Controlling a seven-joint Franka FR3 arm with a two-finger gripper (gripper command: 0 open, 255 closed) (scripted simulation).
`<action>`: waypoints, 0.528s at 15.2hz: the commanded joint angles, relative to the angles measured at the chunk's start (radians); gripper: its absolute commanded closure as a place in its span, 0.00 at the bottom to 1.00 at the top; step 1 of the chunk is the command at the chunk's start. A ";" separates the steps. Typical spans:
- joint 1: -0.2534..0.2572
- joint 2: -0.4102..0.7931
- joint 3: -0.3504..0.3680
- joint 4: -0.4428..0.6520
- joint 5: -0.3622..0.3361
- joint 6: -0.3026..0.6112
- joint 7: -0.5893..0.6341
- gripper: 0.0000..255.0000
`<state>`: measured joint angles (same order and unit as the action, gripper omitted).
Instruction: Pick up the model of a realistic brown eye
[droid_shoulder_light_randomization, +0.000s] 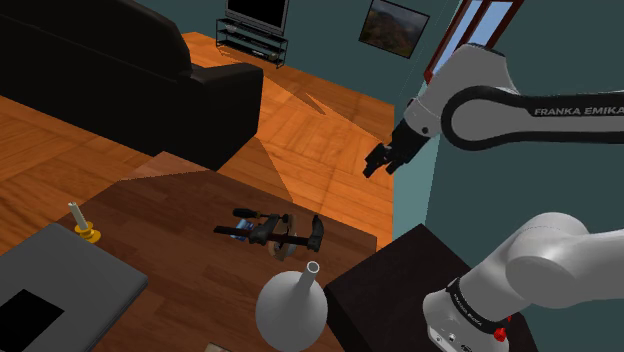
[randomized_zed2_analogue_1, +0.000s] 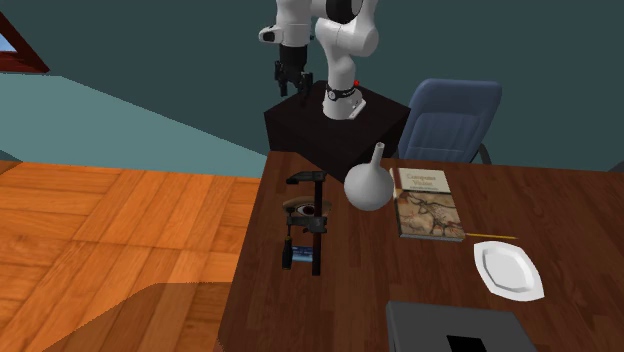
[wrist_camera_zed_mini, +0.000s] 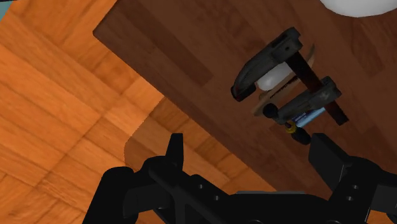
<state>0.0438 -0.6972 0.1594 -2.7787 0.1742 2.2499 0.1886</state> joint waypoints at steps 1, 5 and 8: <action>0.006 0.056 0.026 -0.029 0.023 0.103 0.032 0.00; 0.014 0.215 0.078 -0.057 0.061 0.318 0.092 0.00; 0.008 0.359 0.121 -0.053 0.075 0.482 0.144 0.00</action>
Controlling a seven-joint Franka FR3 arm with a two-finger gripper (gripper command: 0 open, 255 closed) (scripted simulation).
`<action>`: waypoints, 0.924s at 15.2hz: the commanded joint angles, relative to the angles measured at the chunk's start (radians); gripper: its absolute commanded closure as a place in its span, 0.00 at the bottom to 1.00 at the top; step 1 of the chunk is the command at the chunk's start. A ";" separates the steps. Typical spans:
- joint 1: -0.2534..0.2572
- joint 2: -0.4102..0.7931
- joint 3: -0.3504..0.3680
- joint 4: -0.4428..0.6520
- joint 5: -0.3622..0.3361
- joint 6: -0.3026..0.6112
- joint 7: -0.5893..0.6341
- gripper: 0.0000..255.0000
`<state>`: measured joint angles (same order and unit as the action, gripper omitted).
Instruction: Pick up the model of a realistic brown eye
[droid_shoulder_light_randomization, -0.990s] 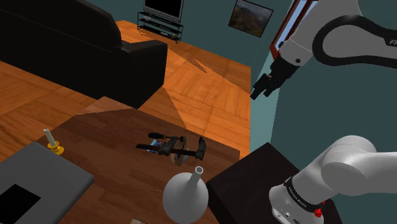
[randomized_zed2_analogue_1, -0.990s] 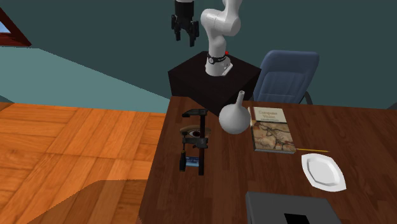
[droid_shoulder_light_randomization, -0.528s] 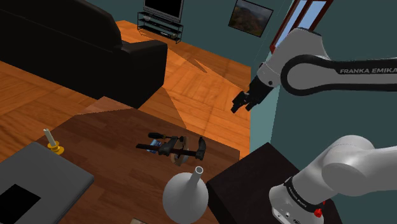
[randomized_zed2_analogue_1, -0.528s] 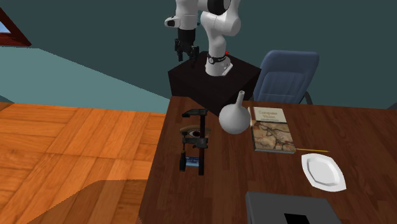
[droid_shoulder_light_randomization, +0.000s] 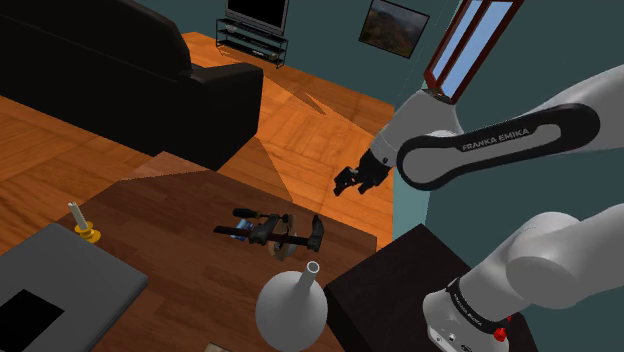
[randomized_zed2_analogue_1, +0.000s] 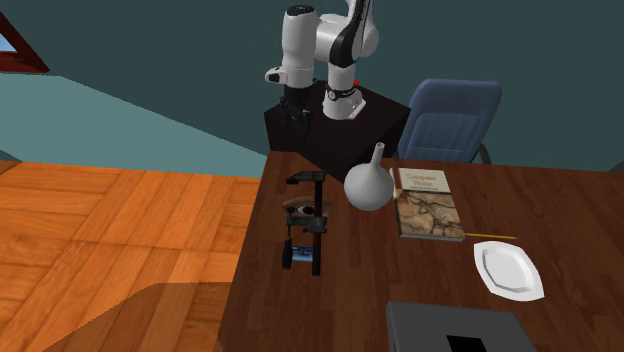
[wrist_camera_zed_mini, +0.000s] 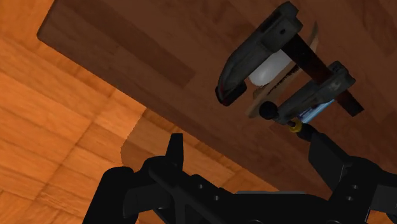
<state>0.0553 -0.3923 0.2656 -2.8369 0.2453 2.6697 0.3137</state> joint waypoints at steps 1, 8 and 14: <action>-0.009 0.106 0.030 0.010 0.002 0.115 0.039 0.00; -0.040 0.494 -0.002 0.113 -0.535 0.438 0.566 0.00; 0.396 0.794 -0.437 0.286 -0.724 0.622 0.866 0.00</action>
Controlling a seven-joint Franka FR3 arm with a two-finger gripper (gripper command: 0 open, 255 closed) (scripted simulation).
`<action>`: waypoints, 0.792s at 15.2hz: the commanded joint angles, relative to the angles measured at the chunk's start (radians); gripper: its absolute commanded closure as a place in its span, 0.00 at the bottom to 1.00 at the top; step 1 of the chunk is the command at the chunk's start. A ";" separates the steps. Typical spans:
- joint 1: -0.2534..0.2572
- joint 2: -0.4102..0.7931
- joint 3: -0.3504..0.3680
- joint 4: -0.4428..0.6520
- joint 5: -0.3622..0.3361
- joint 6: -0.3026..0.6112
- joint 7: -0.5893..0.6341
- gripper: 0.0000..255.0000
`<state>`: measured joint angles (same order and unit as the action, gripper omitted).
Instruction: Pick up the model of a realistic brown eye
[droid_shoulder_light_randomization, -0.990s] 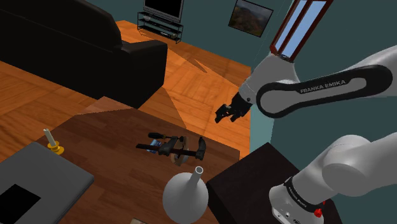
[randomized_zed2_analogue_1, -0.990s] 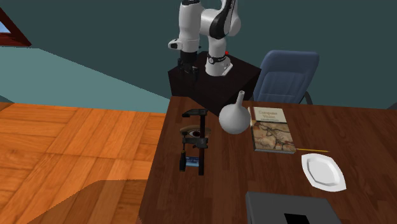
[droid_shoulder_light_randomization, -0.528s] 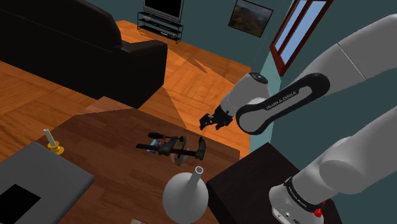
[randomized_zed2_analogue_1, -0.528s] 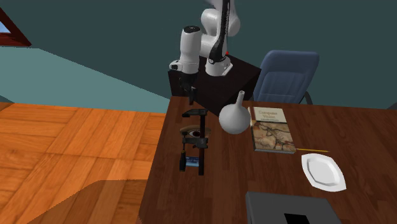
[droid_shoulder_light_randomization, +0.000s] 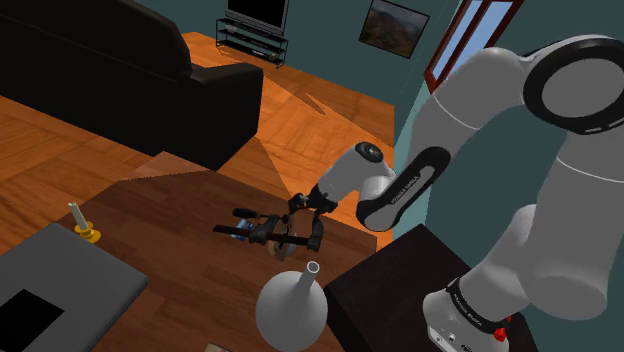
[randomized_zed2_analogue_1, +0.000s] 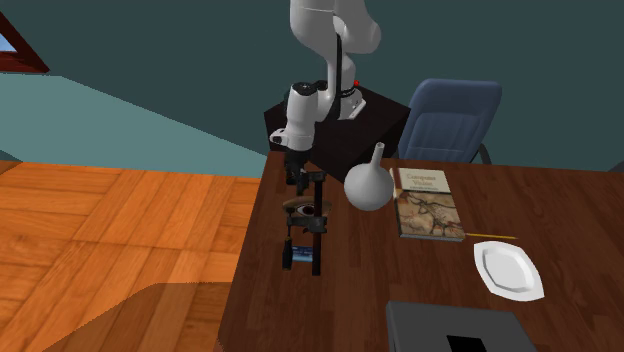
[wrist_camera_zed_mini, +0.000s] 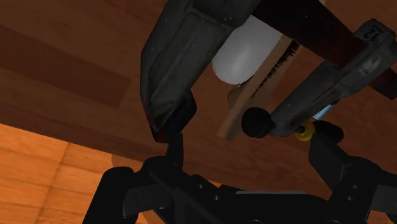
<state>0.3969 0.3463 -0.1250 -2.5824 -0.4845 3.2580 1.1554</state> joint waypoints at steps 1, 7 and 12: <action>0.081 0.103 -0.064 0.061 0.025 0.058 0.035 0.00; 0.133 0.261 -0.095 0.148 0.078 0.139 0.053 0.00; 0.145 0.323 -0.102 0.175 0.091 0.175 0.054 0.00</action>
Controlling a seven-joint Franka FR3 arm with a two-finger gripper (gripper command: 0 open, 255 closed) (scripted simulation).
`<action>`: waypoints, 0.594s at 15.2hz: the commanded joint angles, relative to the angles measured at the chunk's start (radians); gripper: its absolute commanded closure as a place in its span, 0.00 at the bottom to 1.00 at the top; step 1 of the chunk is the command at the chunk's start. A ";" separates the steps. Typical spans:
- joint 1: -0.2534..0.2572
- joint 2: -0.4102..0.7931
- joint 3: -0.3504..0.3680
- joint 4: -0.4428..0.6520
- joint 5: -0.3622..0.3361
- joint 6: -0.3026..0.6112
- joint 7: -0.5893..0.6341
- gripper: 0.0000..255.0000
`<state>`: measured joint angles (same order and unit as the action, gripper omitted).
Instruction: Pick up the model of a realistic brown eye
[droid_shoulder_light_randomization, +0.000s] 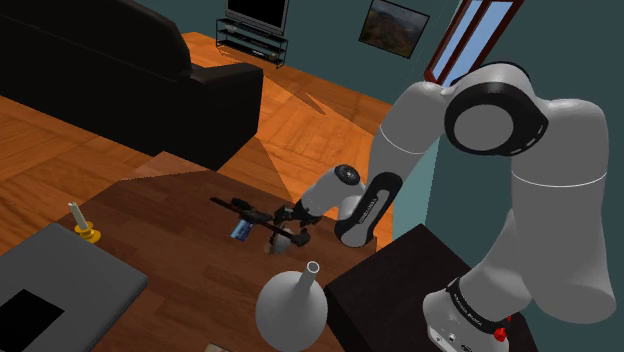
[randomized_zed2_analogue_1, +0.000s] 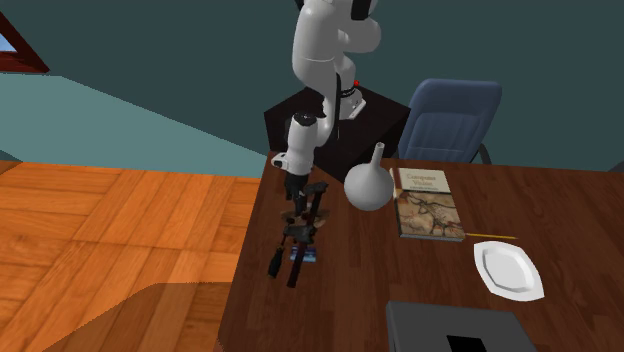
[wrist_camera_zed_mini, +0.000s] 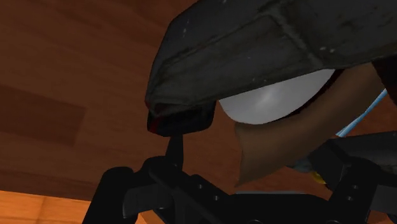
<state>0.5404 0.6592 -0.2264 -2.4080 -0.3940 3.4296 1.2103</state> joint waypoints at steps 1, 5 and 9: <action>0.001 0.011 -0.001 0.000 0.001 0.003 -0.001 0.00; 0.002 0.012 0.000 0.004 0.002 0.001 0.000 1.00; 0.001 0.012 0.000 0.004 0.001 0.002 0.000 1.00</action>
<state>0.5403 0.6688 -0.2277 -2.4036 -0.3926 3.4322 1.2098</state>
